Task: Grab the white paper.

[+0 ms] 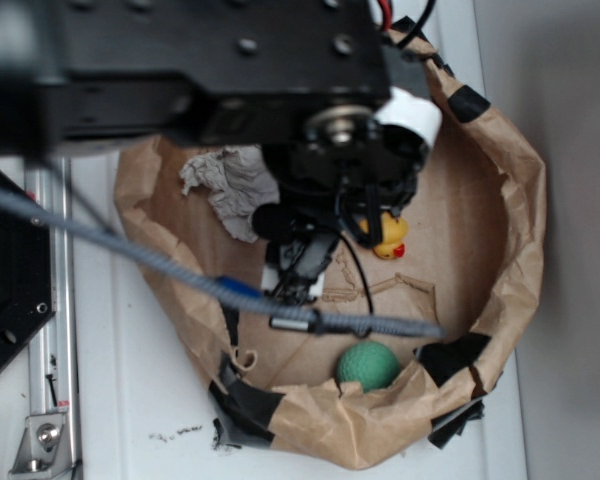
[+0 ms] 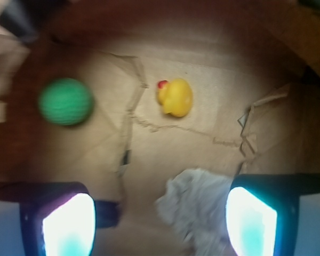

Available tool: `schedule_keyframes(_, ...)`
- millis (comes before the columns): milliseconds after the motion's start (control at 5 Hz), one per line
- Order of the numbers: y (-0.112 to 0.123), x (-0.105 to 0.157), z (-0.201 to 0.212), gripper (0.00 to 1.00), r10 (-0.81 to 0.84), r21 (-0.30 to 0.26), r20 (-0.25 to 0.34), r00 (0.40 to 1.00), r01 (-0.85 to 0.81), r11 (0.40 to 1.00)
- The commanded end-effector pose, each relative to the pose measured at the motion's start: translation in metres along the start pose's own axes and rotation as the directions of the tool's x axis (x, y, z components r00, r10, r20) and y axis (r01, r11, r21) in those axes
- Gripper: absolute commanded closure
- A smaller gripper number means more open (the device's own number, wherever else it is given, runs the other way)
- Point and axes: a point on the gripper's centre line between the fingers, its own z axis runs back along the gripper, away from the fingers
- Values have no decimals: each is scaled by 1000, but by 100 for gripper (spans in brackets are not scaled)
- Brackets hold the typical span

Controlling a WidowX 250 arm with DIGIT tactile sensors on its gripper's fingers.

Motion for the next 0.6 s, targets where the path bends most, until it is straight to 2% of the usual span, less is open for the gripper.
schedule_keyframes(0, 5, -23, -62, 0, -163, 65, -96, 982, 169, 983)
schedule_keyframes(200, 24, -40, -84, 0, -197, 75, -152, 969, 210, 975)
schedule_keyframes(400, 24, -40, -79, 100, -215, 92, -139, 967, 228, 969)
